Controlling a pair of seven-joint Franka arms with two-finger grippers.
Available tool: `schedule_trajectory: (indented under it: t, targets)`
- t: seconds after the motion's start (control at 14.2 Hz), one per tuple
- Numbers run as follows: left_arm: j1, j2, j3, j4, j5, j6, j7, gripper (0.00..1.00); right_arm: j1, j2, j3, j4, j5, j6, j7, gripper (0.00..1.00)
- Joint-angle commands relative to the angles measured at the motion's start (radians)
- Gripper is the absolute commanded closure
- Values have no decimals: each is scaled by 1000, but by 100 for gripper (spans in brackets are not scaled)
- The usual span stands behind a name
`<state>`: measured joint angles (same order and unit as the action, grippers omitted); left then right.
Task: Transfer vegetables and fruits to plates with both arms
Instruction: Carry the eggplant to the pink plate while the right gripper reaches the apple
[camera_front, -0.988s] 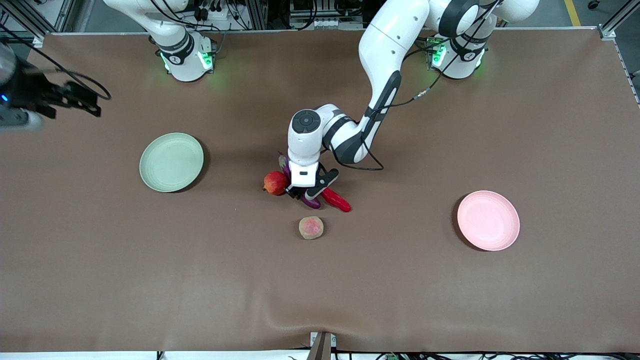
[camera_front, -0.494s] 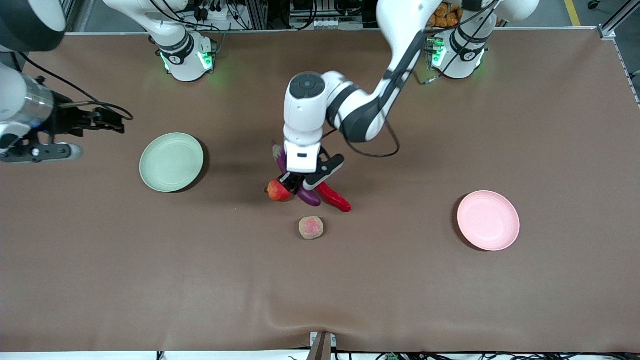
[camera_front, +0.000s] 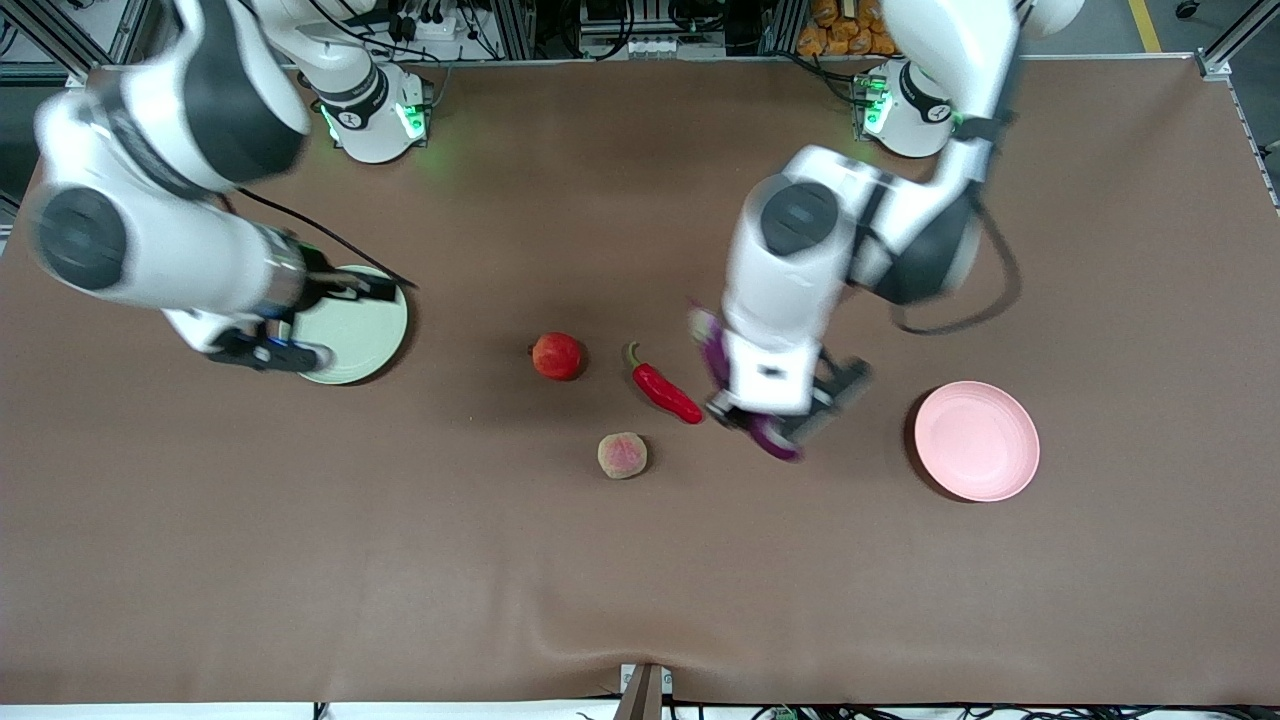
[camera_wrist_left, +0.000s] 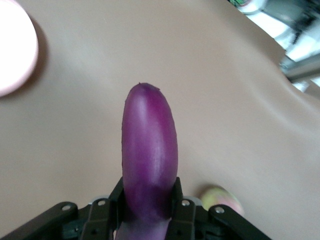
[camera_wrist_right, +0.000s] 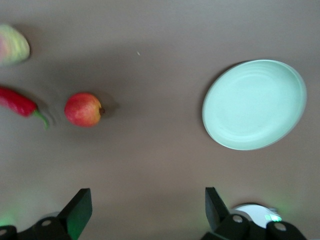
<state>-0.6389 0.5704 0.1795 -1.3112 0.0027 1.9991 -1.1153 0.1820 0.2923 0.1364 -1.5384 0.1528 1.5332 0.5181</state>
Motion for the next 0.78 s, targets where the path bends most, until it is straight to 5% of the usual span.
schedule_trajectory:
  t: [0.0,0.42,0.71]
  targets:
    - [82,0,-12,-51,75,-2,177,100,83,117,-4,4,13,137,187,0]
    - [228,10,-14,-248,217,107,569,100,209,307,-4,4,11,439,512,0]
    - [349,-24,-23,-400,218,303,773,100,238,331,-4,-25,11,461,586,0]
